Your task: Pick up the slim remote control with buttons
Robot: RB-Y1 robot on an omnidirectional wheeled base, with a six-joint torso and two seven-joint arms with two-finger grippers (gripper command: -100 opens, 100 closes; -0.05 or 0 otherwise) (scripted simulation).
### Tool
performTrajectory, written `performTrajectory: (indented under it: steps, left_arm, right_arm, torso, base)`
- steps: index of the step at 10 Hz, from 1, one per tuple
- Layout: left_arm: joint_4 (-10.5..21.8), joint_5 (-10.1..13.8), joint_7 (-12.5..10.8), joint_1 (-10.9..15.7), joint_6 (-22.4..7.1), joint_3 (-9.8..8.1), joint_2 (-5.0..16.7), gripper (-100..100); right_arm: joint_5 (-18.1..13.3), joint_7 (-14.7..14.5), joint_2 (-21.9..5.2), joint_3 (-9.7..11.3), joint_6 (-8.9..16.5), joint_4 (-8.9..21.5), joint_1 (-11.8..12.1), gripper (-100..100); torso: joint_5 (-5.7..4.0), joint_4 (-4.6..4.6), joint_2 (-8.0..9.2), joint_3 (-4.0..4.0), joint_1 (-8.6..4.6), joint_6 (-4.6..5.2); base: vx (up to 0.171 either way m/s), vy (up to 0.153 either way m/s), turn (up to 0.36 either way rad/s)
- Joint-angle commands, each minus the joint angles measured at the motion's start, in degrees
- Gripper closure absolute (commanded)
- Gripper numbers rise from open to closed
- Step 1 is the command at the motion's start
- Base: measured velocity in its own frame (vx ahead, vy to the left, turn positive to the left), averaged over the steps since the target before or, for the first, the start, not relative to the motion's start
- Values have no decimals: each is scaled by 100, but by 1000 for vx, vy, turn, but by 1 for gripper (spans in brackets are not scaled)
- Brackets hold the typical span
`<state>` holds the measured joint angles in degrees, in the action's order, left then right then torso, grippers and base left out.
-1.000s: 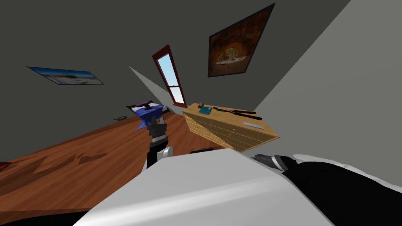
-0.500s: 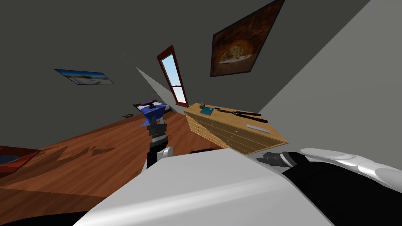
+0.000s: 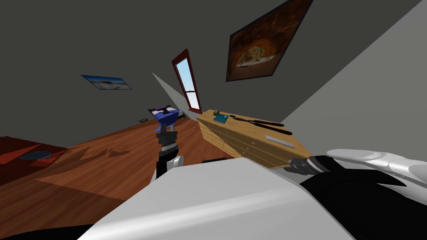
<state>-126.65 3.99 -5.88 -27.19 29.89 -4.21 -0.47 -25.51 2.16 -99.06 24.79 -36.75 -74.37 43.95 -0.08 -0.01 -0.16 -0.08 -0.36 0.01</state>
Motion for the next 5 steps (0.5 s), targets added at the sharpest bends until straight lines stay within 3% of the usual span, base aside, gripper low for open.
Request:
performTrajectory:
  steps: [1,5]
  left_arm:
    - [0,0,0,0,0,0,0,0]
    - [0,0,0,-1,0,-1,1,0]
  right_arm:
    - [-255,-50,-286,63,-68,187,-140,-100]
    - [-481,-224,-601,80,-148,350,-197,-100]
  torso:
    - [0,0,0,0,0,0]
    - [-5,-4,-15,-9,-17,0]
  base:
    - [67,-122,173]
    - [57,-105,119]
